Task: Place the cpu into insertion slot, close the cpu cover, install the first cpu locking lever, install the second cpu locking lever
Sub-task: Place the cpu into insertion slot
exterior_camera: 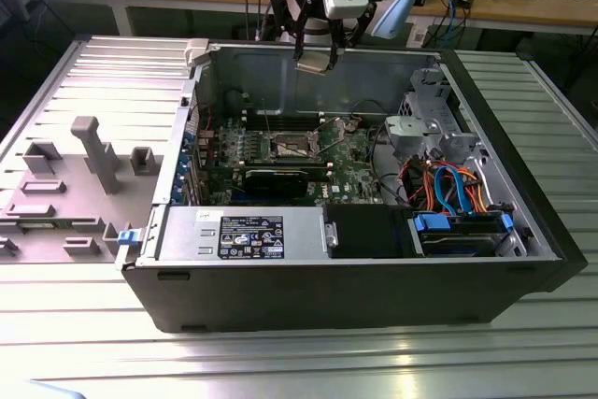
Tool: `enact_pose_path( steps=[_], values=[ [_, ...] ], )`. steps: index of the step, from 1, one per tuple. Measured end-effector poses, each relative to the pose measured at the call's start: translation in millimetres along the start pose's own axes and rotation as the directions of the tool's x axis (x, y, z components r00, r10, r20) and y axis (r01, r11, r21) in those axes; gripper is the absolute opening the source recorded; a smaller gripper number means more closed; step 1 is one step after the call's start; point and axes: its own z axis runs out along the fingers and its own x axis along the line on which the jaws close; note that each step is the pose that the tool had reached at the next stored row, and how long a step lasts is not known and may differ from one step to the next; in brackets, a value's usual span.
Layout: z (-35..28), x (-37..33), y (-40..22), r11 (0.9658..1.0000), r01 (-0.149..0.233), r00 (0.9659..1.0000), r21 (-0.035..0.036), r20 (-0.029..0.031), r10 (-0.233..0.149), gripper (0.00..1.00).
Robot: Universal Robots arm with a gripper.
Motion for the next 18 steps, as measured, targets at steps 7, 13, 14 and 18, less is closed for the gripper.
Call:
enact_pose_path(
  steps=[7,13,14,18],
  values=[
    [0.0,0.0,0.0,1.0,-0.002,1.0,0.0,0.0002,0.002,0.54],
    [0.3,0.0,0.0,0.9994,-0.034,0.9994,-0.0007,0.003,0.034,0.54],
    [0.3,0.0,0.0,0.9992,-0.04,0.9992,-0.0008,0.0035,0.04,0.54],
    [0.5,0.0,0.0,0.9976,-0.07,0.9976,-0.0016,0.0061,0.07,0.54]
  ],
)
